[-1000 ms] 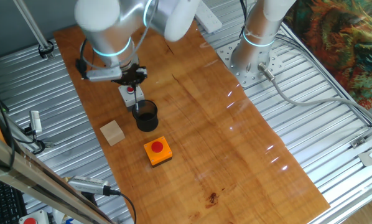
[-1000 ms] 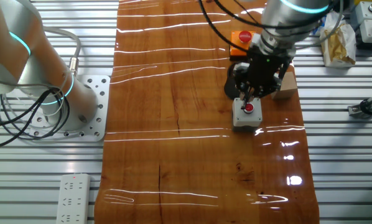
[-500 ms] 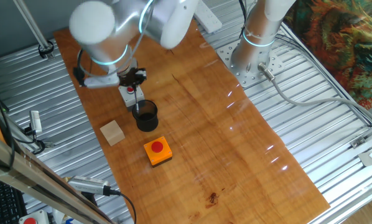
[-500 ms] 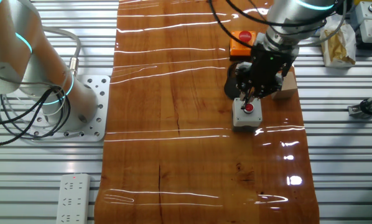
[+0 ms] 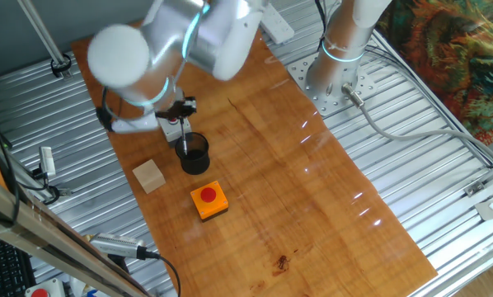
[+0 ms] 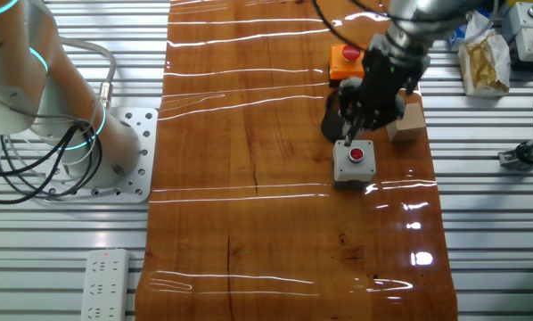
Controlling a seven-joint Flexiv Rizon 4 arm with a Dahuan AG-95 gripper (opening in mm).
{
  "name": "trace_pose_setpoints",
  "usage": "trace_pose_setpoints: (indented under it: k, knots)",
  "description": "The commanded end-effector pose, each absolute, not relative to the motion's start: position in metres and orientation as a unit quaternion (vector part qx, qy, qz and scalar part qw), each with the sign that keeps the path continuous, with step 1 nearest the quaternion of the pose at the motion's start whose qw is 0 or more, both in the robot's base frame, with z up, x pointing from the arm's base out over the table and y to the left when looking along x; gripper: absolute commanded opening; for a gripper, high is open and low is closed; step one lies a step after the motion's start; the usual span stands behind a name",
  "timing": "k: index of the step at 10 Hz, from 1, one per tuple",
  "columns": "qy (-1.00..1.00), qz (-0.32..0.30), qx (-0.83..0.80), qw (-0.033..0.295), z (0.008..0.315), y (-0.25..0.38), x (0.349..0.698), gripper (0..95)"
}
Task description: Put the pen into the pen holder
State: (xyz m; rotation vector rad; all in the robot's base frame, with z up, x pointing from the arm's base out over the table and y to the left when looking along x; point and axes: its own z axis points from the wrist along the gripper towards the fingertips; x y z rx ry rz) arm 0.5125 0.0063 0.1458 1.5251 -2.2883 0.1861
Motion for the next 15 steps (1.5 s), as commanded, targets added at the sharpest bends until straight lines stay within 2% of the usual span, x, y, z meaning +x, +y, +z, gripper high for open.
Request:
trace_pose_setpoints:
  k: [1,3,9,13,15]
  knots:
    - [-0.812,0.08,0.539,0.207,0.147,0.013,0.51,0.0]
    - [-0.805,0.101,0.538,0.229,0.144,0.017,0.507,0.0]
    - [-0.792,0.124,0.539,0.259,0.142,0.019,0.506,0.0]
    - [-0.782,0.155,0.525,0.297,0.133,0.031,0.508,0.0]
    - [-0.78,0.155,0.527,0.3,0.133,0.032,0.508,0.0]
